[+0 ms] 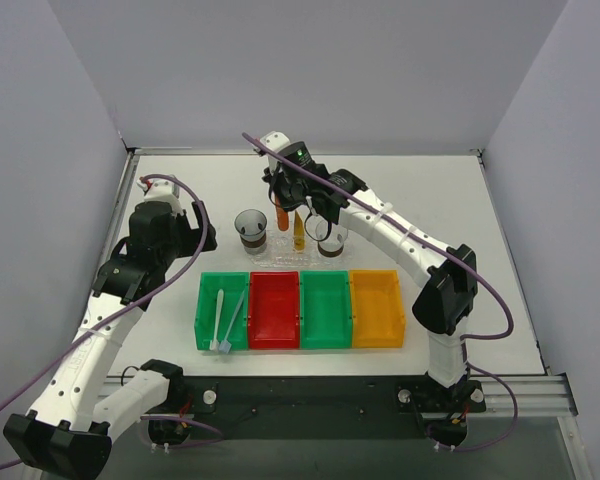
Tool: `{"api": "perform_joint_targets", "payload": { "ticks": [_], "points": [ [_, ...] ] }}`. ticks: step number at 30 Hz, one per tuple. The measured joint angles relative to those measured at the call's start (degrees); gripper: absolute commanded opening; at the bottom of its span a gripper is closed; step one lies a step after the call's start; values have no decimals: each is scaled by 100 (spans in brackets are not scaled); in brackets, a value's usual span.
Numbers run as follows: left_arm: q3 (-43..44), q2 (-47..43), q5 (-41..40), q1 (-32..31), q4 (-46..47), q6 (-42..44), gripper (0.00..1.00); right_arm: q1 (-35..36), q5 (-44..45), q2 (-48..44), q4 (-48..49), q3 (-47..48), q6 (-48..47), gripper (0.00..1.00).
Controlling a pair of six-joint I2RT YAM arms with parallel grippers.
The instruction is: Prepare toiletry sets of a toothbrush and toothpaste on the tray
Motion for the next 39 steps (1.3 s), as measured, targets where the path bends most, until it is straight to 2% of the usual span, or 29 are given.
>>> {"api": "perform_joint_targets", "payload": {
  "ticks": [39],
  "points": [
    [-22,35,46,39,37,0,97,-74,-55,11,4,-26,-72,0]
  ]
}}
